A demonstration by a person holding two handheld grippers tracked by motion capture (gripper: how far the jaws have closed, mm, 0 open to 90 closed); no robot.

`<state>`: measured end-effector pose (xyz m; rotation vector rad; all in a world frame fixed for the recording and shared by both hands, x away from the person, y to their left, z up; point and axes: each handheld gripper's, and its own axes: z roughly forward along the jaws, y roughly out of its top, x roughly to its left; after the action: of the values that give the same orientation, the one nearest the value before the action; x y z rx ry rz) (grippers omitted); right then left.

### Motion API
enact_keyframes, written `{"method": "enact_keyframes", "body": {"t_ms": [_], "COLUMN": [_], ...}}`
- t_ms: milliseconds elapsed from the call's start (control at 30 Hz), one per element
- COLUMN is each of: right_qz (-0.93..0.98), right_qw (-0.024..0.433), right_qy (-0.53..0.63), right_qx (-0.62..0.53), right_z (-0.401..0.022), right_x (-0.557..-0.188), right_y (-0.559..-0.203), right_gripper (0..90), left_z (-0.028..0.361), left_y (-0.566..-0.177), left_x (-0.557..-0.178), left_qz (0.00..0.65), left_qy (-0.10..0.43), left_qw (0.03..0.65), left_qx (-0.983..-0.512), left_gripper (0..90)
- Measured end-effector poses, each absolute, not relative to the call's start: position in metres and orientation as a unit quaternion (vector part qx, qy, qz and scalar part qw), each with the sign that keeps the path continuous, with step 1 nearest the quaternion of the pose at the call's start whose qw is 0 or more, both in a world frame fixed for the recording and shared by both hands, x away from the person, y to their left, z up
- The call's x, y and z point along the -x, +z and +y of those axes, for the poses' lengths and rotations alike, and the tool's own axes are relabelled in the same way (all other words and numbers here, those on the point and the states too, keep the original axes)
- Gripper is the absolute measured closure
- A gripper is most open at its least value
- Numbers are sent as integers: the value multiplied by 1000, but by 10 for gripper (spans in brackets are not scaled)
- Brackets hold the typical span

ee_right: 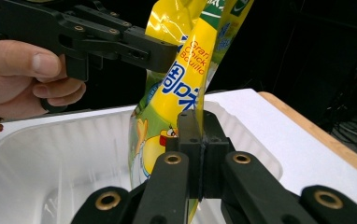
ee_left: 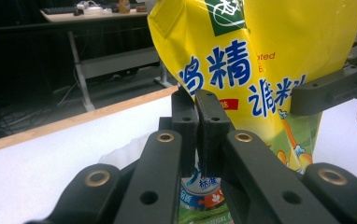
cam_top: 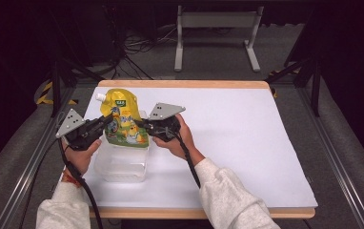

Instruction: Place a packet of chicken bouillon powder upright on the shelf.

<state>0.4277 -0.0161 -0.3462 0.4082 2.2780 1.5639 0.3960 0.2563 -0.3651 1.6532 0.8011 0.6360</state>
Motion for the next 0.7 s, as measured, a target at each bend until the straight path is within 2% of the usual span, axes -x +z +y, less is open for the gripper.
{"method": "enact_keyframes", "body": {"t_ms": [700], "right_qz": [824], "right_qw": [153], "right_qy": [525], "right_qx": [-149], "right_z": [-11], "right_x": [-424], "right_y": [-375], "right_gripper": [890], "left_z": [254], "left_y": [-382], "left_x": [-394], "left_qz": [336], "left_qy": [258], "left_qw": [526], "left_qx": [-738], "left_gripper": [867]}}
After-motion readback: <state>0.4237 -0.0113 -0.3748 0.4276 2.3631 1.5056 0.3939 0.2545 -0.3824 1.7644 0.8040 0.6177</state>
